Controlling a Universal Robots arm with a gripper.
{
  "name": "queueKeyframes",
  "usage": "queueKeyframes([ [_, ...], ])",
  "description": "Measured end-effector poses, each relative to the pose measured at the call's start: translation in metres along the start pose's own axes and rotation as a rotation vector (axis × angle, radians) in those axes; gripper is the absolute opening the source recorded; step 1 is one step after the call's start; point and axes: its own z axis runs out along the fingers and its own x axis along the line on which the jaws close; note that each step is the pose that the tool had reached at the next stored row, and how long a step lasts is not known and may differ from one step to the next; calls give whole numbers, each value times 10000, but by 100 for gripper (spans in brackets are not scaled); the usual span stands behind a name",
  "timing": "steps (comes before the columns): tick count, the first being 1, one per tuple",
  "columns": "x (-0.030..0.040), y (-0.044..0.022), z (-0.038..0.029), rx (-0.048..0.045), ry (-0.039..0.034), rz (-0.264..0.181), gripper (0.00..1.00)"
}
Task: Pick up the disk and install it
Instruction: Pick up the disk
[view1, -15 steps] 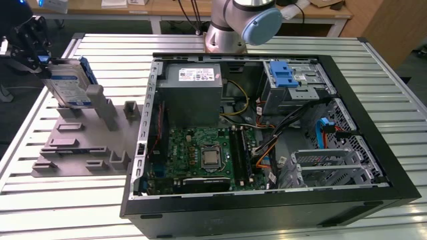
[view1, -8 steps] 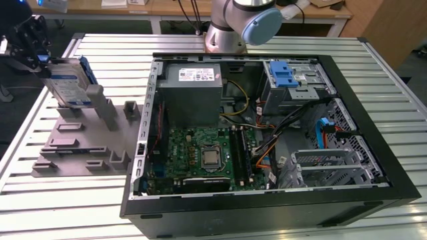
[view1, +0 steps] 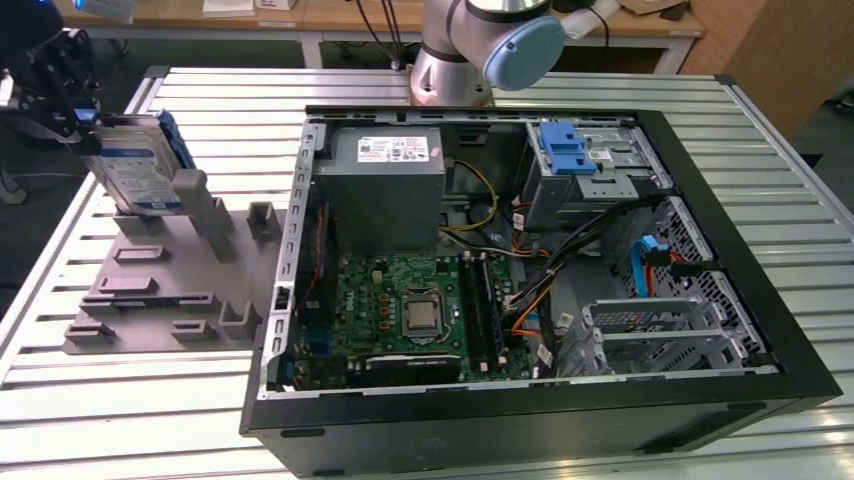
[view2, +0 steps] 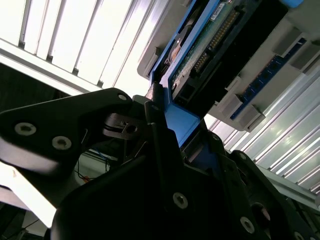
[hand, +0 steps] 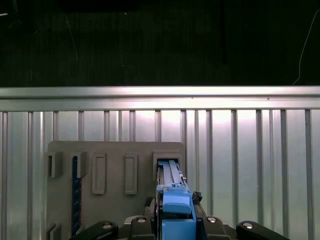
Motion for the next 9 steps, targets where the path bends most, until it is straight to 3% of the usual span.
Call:
queueKeyframes([
  [9, -1, 0, -27, 0, -1, 0, 36],
])
